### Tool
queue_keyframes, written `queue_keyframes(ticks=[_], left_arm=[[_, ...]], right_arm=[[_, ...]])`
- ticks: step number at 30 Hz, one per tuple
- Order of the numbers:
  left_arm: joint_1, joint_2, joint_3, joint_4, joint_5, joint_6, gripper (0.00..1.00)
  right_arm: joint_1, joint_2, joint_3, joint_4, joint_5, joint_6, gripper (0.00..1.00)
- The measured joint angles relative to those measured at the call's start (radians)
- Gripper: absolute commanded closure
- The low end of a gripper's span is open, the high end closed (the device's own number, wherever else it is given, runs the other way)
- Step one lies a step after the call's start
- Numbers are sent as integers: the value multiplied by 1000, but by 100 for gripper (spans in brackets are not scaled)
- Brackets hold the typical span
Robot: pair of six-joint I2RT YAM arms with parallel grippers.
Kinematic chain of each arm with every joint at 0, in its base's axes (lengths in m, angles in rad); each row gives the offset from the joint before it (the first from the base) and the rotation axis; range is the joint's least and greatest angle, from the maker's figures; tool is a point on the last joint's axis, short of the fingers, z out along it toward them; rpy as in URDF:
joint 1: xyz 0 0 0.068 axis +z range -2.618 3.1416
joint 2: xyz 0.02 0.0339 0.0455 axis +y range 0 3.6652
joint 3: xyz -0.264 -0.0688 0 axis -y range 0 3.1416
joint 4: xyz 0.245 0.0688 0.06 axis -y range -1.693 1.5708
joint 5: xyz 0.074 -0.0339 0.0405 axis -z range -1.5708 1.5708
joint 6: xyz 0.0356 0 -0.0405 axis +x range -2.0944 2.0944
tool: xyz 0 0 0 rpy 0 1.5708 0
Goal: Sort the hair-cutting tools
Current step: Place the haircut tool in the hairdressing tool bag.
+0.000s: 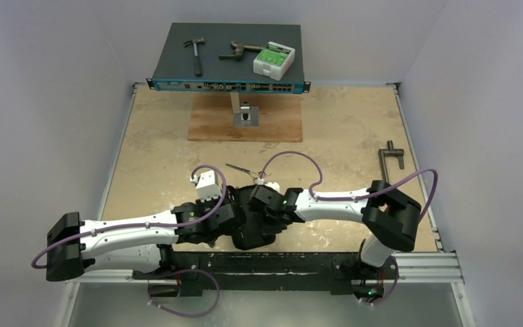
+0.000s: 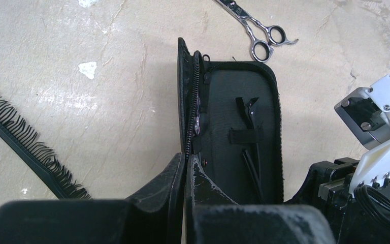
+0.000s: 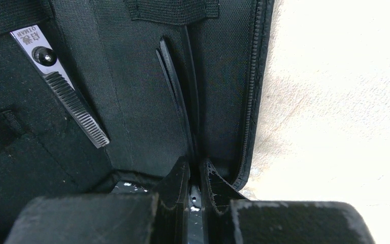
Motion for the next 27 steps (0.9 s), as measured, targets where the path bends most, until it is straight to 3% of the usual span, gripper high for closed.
queue_keyframes(ticks=[27], left_arm=[[-51,-7,-17,39,-21,1,100]], right_arm=[[-34,89,97,1,11,72,100]])
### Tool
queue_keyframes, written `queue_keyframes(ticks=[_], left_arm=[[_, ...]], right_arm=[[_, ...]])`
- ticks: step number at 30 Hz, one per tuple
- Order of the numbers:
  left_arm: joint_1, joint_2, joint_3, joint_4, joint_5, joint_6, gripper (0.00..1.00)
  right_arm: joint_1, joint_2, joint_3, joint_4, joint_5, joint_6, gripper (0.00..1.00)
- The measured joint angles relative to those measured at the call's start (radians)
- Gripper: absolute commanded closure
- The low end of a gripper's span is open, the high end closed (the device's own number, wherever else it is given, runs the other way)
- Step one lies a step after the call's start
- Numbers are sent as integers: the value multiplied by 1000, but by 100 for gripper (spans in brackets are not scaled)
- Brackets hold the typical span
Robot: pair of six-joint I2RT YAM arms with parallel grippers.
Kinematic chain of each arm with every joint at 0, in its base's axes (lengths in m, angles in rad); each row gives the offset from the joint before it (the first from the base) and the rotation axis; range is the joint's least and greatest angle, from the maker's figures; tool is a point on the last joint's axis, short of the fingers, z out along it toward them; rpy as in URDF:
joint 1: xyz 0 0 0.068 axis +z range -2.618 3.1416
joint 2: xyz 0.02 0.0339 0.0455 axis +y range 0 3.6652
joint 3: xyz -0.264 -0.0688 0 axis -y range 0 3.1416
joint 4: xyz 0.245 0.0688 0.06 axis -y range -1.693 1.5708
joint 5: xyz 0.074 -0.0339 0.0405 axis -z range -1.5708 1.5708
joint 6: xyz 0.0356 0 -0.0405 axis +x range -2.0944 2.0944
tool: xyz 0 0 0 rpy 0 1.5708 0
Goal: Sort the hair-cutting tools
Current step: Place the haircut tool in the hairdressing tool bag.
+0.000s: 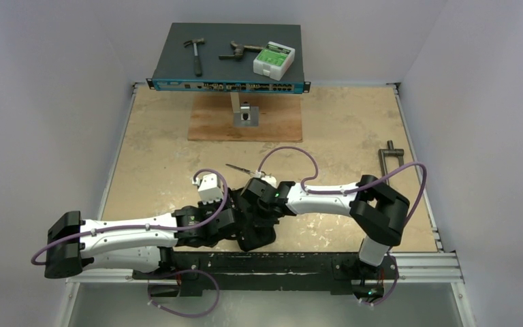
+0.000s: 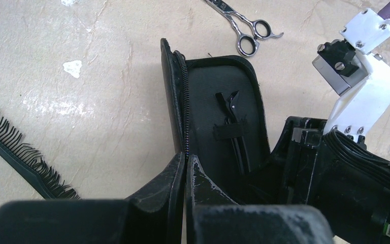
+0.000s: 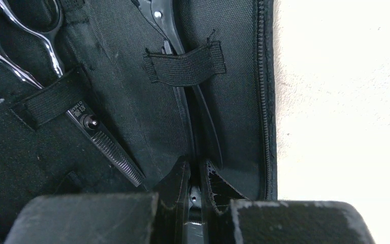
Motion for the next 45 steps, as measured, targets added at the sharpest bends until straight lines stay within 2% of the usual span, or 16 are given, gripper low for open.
queue_keyframes(ticks=[5,8,11,14,16,27,36,42,45], left_arm=[[0,0,-5,8,-3,0,100],[0,0,-14,11,-7,0,100],[0,-1,-16,10,-11,-2,100],[-1,-3,-17,6,-13,-9,100],[-1,-6,-17,4,-13,-11,100],[-8,-11,-18,-18,1,-27,100],[-8,-6,-18,-26,2,-35,100],[-8,0,-18,-32,2,-36,100],[-8,2,-18,-32,2,-37,100]], right_arm=[[0,7,8,2,13,8,100],[-1,18,21,2,15,6,86],[-1,19,22,7,14,3,64],[-1,14,22,28,13,-7,51],[-1,5,20,37,17,-21,48],[5,-143,-54,14,28,-111,50],[21,-253,-89,-21,33,-160,67],[43,-249,-130,-23,5,-197,62],[50,-218,-148,-21,-6,-209,65]])
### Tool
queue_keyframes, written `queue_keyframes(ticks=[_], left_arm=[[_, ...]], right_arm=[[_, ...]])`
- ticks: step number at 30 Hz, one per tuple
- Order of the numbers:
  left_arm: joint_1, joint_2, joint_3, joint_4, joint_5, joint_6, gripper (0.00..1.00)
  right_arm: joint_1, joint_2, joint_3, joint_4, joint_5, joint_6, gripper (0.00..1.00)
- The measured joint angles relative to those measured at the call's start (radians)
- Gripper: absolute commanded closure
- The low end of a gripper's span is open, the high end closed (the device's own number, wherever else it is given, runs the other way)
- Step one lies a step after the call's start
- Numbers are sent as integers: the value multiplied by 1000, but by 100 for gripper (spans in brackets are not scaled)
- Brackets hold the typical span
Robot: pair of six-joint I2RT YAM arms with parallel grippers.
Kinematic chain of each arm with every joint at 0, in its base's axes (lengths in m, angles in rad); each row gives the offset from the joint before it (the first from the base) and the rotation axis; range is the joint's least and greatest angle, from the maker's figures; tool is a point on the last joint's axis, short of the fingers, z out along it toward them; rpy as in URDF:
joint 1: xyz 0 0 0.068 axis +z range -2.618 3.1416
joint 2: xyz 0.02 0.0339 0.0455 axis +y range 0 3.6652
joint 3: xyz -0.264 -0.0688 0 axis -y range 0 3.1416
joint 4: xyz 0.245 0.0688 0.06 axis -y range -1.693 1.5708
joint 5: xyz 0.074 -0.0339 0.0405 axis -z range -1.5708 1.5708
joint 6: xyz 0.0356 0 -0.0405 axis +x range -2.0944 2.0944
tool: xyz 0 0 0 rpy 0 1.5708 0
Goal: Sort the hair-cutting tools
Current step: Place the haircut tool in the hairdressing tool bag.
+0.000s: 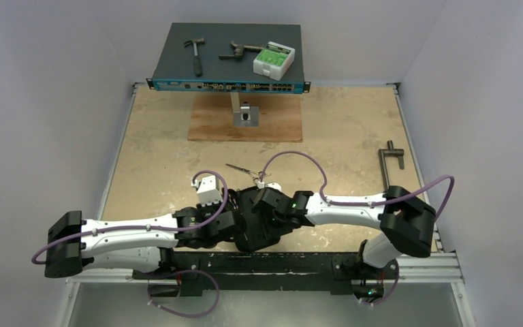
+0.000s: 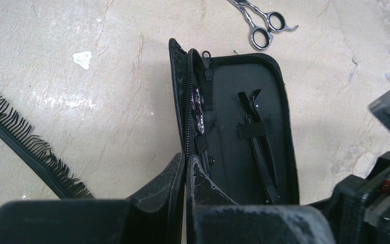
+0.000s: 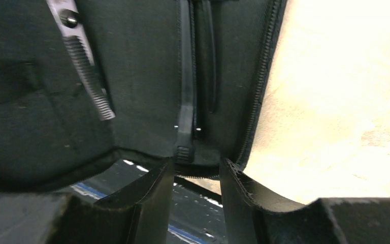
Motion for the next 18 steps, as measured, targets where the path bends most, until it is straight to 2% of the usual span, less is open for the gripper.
queue_keyframes(ticks=[7,14,18], left_arm=[[0,2,0,0,0,2,100],[0,2,0,8,2,14,100],[0,2,0,18,5,28,100]], right_arm=[[1,45,-10,17,3,-14,88],[1,73,-1,53,1,-15,99],[1,88,13,57,2,-15,100]])
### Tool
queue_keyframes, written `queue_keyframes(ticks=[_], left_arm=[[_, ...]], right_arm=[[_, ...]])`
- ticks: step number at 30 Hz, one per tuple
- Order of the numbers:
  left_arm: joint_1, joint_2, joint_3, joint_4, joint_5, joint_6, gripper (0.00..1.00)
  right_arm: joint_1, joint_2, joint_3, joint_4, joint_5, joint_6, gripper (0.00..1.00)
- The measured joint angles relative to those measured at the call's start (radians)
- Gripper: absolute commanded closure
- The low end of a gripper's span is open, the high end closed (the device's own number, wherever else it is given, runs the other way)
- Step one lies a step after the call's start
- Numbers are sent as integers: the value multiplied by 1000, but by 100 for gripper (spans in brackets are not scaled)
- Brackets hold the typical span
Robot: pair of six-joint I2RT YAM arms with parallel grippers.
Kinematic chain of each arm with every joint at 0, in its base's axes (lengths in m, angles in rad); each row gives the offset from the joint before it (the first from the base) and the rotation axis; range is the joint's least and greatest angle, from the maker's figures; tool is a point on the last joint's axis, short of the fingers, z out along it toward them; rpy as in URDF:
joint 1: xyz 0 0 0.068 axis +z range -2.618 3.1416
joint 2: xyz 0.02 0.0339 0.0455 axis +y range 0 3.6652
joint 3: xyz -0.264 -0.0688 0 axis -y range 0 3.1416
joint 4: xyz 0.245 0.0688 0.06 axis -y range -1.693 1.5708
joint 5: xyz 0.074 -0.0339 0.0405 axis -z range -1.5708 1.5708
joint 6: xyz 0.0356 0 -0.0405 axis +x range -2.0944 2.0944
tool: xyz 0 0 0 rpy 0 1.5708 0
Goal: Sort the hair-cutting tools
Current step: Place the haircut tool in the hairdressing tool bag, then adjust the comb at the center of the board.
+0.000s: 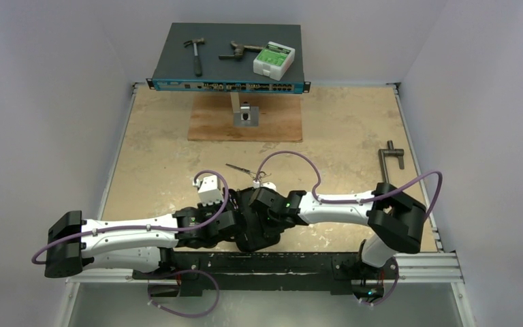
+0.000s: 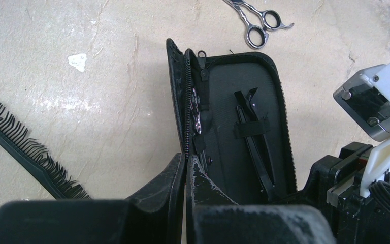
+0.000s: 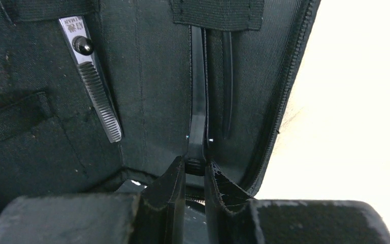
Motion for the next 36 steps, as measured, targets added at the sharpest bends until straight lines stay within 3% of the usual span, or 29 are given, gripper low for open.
queue_keyframes(ticks=[2,7,9,11,16,19,21,24,30,33,36], left_arm=[[0,0,0,4,0,3,100],[0,0,0,4,0,4,100],[0,-2,-2,4,3,4,100],[0,-12,-13,5,5,4,100],[0,-53,-57,-7,6,5,100],[0,-85,-85,-8,8,5,100],[0,-111,-110,-4,9,12,100],[0,-134,-143,3,13,36,100],[2,-71,-150,33,19,77,100],[9,-21,-150,60,27,89,100],[16,16,-150,78,32,101,100]], right_arm=[[0,6,8,0,6,0,90],[0,12,22,2,23,-1,41],[0,-14,14,2,22,-8,28],[0,-77,0,-10,23,-15,24],[-24,-282,-12,-51,48,-35,28],[-138,-377,-51,-11,52,-61,38],[-231,-405,-106,51,48,-79,39],[-317,-398,-200,148,40,-96,35],[-309,-290,-272,341,-36,-124,34],[-308,-241,-276,424,-62,-134,39],[-309,-197,-278,484,-76,-146,51]])
